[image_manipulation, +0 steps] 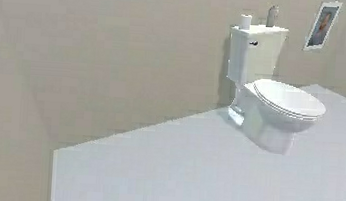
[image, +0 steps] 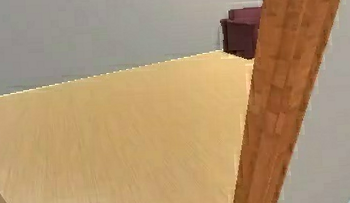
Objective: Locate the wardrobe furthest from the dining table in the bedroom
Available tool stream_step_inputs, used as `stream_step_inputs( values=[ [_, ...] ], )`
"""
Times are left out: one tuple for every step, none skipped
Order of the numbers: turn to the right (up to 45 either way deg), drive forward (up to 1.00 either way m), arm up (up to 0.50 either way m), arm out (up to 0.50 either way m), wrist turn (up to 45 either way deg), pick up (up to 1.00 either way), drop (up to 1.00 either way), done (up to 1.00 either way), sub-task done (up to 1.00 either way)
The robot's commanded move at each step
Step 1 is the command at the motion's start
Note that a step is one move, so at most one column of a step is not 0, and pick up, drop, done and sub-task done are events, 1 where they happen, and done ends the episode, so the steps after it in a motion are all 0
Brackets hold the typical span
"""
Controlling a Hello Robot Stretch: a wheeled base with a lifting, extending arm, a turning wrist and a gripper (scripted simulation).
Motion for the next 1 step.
stream_step_inputs(
  values=[
    [-21.0,0.0,0.0,0.0,0.0,0.0,0.0,0.0,0.0]
  ],
)
